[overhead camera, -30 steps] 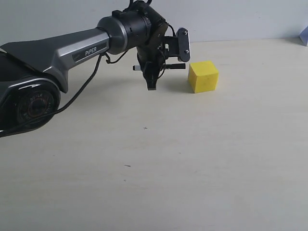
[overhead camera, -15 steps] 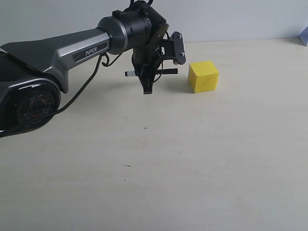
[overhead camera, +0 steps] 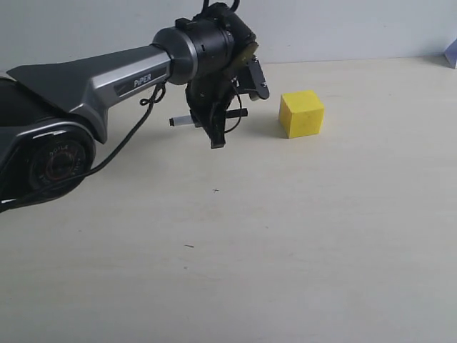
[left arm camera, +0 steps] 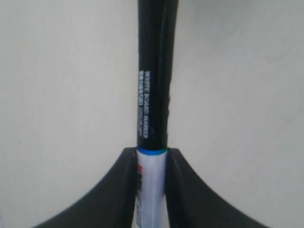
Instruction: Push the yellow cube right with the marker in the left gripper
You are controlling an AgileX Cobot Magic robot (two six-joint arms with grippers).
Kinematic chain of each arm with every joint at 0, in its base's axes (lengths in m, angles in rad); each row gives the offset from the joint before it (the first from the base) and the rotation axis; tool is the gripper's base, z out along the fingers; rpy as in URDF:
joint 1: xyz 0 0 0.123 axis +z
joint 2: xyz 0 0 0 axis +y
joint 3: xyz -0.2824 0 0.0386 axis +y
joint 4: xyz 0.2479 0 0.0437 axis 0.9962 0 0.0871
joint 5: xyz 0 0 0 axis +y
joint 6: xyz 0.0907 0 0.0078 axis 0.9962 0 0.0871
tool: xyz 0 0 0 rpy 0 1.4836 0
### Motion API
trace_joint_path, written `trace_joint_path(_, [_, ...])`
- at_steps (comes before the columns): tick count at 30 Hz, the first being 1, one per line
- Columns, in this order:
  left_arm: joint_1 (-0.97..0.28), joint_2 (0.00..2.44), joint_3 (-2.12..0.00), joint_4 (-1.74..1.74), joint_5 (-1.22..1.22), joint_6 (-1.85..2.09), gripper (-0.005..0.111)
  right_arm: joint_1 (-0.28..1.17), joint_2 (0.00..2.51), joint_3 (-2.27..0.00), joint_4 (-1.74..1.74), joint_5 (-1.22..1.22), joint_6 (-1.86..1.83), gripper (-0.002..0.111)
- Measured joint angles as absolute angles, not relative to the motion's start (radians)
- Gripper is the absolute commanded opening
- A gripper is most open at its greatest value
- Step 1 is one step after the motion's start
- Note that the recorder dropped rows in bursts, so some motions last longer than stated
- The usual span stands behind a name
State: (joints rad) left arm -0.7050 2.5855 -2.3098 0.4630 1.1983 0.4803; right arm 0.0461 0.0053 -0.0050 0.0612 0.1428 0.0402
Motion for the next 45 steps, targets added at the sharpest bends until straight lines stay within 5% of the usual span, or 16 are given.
trace_joint_path(25, [-0.809, 2.502, -2.304, 0.537, 1.189, 0.358, 0.0, 0.046, 0.005, -0.005, 0.061, 0.143, 0.04, 0.0])
trace_joint_path(30, [-0.815, 2.352, -2.09, 0.59, 0.999, 0.23, 0.0, 0.046, 0.005, -0.005, 0.061, 0.143, 0.04, 0.0])
trace_joint_path(36, [-0.86, 2.189, -1.687, 1.105, 0.801, -0.261, 0.0, 0.046, 0.005, -0.005, 0.061, 0.143, 0.04, 0.0])
trace_joint_path(45, [-0.874, 2.183, -1.653, 1.211, 0.77, -0.311, 0.0, 0.046, 0.005, -0.005, 0.061, 0.143, 0.04, 0.0])
